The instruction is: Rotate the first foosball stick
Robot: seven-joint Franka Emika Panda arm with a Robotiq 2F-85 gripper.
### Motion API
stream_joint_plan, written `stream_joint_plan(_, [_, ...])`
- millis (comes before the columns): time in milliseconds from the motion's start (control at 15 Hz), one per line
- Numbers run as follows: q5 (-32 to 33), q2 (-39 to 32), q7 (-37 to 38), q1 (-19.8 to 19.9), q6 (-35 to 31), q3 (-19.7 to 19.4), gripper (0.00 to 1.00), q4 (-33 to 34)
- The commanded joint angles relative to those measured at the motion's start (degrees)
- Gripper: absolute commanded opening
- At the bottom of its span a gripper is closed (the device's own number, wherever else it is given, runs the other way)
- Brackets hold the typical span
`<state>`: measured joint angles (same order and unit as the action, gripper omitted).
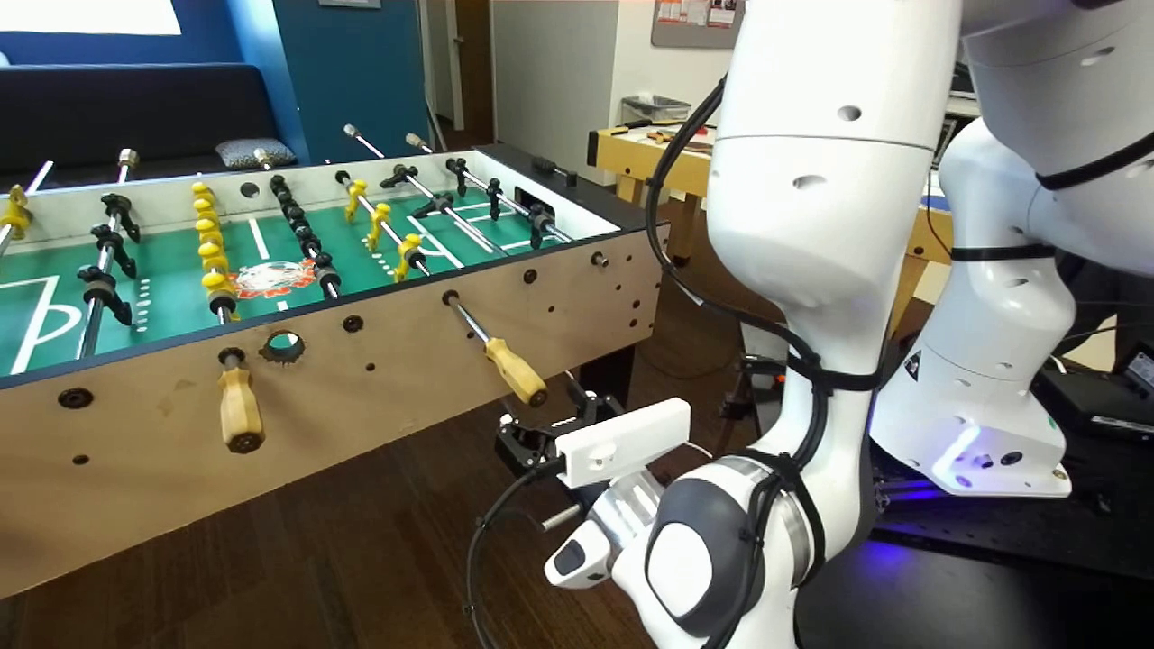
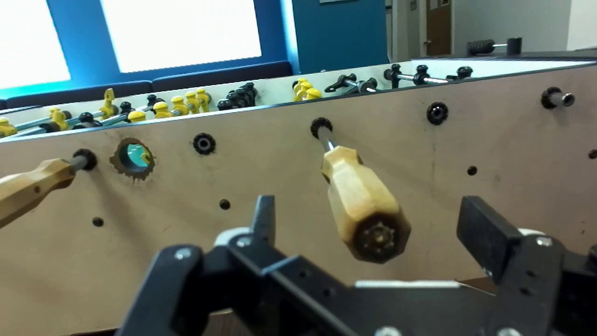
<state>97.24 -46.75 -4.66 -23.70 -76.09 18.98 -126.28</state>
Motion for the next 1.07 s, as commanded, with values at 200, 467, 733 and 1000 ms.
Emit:
stream_joint_plan(200, [5.76,-1.87,-7.76,0.78,-1.46,-1.28,1.00,2.60])
stream_joint_plan(467, [6.36,-2.76,-8.40,1.43,-2.19,-1.20,1.00,2.89])
stream_joint_plan(733, [6.33,-2.80,-7.56,2.10,-2.95,-1.12,1.00,2.27])
stream_joint_plan(1000, [6.24,-2.11,-7.00,2.89,-3.10,-1.25,0.72,1.16])
